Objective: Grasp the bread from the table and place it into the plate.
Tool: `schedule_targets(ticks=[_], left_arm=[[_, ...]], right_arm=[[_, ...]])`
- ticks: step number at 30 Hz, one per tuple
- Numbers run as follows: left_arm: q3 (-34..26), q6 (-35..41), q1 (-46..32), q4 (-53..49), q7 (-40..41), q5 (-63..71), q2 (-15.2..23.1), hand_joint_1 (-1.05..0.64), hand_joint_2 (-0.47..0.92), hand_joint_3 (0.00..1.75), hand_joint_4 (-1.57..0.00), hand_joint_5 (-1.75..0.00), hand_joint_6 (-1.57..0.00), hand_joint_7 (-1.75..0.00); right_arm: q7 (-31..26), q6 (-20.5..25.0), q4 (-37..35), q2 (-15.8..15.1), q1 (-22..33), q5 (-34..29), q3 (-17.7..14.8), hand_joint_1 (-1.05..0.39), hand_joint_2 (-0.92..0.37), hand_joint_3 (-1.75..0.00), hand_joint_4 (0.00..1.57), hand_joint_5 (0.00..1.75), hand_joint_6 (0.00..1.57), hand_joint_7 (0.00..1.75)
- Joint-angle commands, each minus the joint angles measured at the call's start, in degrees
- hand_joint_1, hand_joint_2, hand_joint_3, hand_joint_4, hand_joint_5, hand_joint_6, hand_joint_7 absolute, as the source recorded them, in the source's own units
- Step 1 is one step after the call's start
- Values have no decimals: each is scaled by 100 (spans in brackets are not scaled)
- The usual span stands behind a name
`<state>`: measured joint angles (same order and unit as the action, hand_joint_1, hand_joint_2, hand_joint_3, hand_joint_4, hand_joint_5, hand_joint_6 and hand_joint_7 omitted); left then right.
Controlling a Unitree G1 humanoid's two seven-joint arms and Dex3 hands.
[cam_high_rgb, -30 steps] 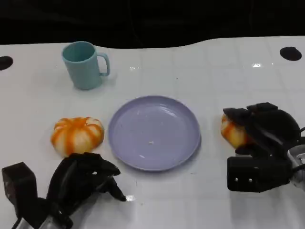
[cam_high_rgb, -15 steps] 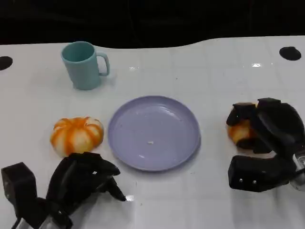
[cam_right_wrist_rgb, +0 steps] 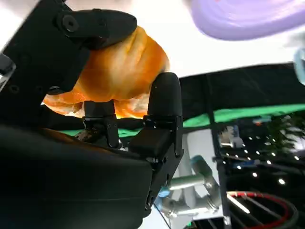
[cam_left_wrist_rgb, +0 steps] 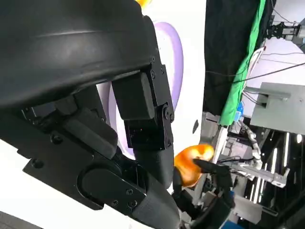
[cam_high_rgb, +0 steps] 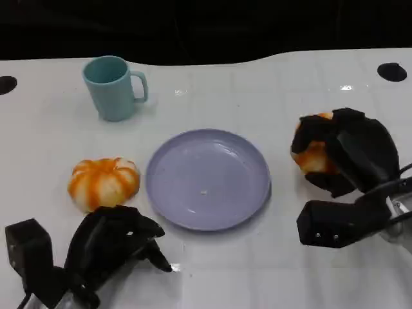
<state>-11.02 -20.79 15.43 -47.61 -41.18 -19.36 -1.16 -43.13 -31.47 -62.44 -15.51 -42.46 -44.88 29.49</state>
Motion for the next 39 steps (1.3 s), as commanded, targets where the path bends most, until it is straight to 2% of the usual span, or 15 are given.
schedule_targets(ticks=[1, 8, 9, 11, 20, 21, 23, 25, 26, 29, 30, 32, 33, 36, 39], left_arm=[[-8, 70, -88, 78, 25, -4, 65, -105, 73, 0, -157, -60, -157, -19], [11, 8, -104, 77, 49, 41, 77, -105, 74, 0, -157, -60, -157, -20], [10, 14, -108, 80, 44, 35, 74, -105, 74, 0, -157, -60, -157, -20], [10, 27, -114, 90, 44, 30, 74, -105, 74, 0, -157, -60, -157, -20], [0, 41, -113, 83, 7, 7, 85, -105, 73, 0, -157, -60, -157, -20], [-3, 54, -111, 82, 4, 0, 86, -105, 73, 0, -157, -60, -157, -19], [-4, 66, -110, 82, 12, -4, 85, -105, 73, 0, -157, -60, -157, -19], [3, 37, -113, 78, 22, 14, 87, -105, 73, 0, -157, -60, -157, -19], [5, 30, -114, 77, 19, 17, 88, -105, 73, 0, -157, -60, -157, -19], [11, 26, -115, 79, 24, 27, 93, -105, 73, 0, -157, -60, -157, -19], [8, 48, -114, 85, 24, 19, 92, -105, 73, 0, -157, -60, -157, -19], [4, 62, -110, 83, 17, 9, 92, -105, 73, 0, -157, -60, -157, -19], [5, 55, -109, 80, 15, 11, 93, -105, 73, 0, -157, -60, -157, -19], [7, 76, -110, 92, 29, 14, 97, -105, 73, 0, -157, -60, -157, -19], [14, 50, -116, 98, 42, 34, 100, -105, 73, 0, -157, -60, -157, -19]], right_arm=[[343, -338, 316, 89, -98, 277, -115, -3, -25, -136, 98, 175, 91, 140], [1430, -618, 607, 467, -222, 677, -222, -5, -27, -134, 97, 175, 82, 157], [1556, -624, 612, 547, -262, 689, -204, -7, -29, -132, 97, 175, 83, 154], [1687, -616, 577, 690, -325, 681, -172, -8, -30, -131, 97, 175, 85, 149], [1886, -417, 206, 1194, -485, 593, -43, -13, -36, -122, 94, 175, 82, 150], [1904, -406, 163, 1228, -494, 601, -36, -13, -37, -118, 91, 174, 84, 134], [1915, -405, 104, 1264, -508, 613, -24, -13, -37, -116, 89, 171, 88, 115], [1922, -382, 64, 1300, -510, 645, -34, -13, -37, -115, 85, 166, 87, 108], [1930, -362, 47, 1313, -512, 654, -37, -15, -40, -106, 82, 158, 85, 99], [2079, -314, 34, 1323, -510, 717, -62, -20, -51, -77, 64, 125, 71, 63], [2173, -323, 35, 1310, -515, 734, -58, -24, -55, -70, 54, 103, 64, 50], [2374, -347, 47, 1268, -518, 757, -52, -31, -66, -52, 44, 73, 55, 30], [2476, -335, 63, 1247, -514, 763, -53, -36, -76, -33, 36, 61, 48, 20], [2753, -308, 160, 1185, -461, 809, -84, -47, -90, -10, 15, 47, 31, 5], [2977, -255, 287, 1134, -393, 860, -107, -56, -92, -8, 3, 41, 23, 1]])
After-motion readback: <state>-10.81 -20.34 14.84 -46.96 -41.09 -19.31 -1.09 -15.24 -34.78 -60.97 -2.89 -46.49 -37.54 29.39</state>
